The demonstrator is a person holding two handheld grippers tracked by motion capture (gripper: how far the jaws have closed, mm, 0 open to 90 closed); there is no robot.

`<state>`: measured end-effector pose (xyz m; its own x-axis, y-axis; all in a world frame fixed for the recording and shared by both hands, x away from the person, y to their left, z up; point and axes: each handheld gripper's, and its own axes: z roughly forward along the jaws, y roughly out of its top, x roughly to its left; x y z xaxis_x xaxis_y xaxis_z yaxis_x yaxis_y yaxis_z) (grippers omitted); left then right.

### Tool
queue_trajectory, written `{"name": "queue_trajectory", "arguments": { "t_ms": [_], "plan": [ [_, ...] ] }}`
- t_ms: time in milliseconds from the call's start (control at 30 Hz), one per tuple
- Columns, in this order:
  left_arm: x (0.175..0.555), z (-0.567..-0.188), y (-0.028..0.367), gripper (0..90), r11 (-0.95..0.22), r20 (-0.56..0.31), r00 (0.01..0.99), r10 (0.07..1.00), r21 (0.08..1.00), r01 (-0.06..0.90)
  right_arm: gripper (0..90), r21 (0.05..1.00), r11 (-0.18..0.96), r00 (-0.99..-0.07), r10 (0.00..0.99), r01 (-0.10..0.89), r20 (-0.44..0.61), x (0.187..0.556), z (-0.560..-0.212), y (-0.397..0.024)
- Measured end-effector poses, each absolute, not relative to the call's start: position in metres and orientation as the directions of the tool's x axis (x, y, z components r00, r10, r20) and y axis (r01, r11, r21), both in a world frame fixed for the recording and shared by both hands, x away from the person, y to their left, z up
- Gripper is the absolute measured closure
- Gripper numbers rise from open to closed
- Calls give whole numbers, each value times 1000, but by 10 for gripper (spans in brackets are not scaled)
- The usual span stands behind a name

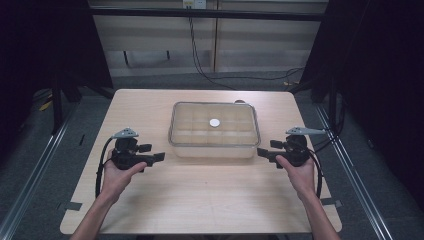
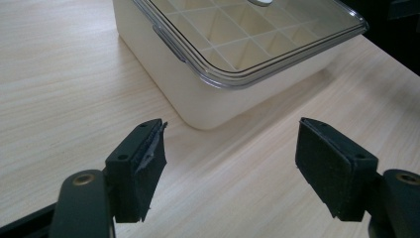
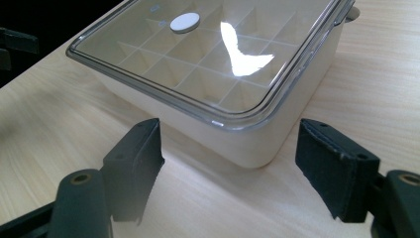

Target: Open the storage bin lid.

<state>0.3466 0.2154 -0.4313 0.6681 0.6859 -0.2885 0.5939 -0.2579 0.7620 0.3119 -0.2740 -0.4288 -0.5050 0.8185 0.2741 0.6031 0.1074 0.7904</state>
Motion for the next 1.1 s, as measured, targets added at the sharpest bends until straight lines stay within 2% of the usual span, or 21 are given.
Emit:
{"name": "queue_trajectory", "arguments": {
  "t_ms": [300, 400, 700, 900, 1100],
  "plan": [
    [360, -421, 209, 278, -258, -280, 670, 688, 768, 586, 259, 778, 115, -507, 815, 617, 281, 328, -428, -271],
    [370, -417, 205, 295, -295, -246, 680, 691, 763, 575, 253, 769, 149, -512, 821, 621, 254, 334, -429, -267],
    [381, -412, 200, 298, -253, -279, 660, 698, 766, 591, 252, 763, 136, -500, 824, 632, 267, 349, -421, -265],
    [391, -411, 196, 299, -270, -262, 660, 704, 761, 590, 251, 747, 147, -495, 826, 649, 268, 358, -418, -265],
    [407, -420, 192, 296, -256, -286, 641, 712, 745, 616, 221, 728, 146, -491, 822, 670, 287, 375, -420, -265]
  ]
}}
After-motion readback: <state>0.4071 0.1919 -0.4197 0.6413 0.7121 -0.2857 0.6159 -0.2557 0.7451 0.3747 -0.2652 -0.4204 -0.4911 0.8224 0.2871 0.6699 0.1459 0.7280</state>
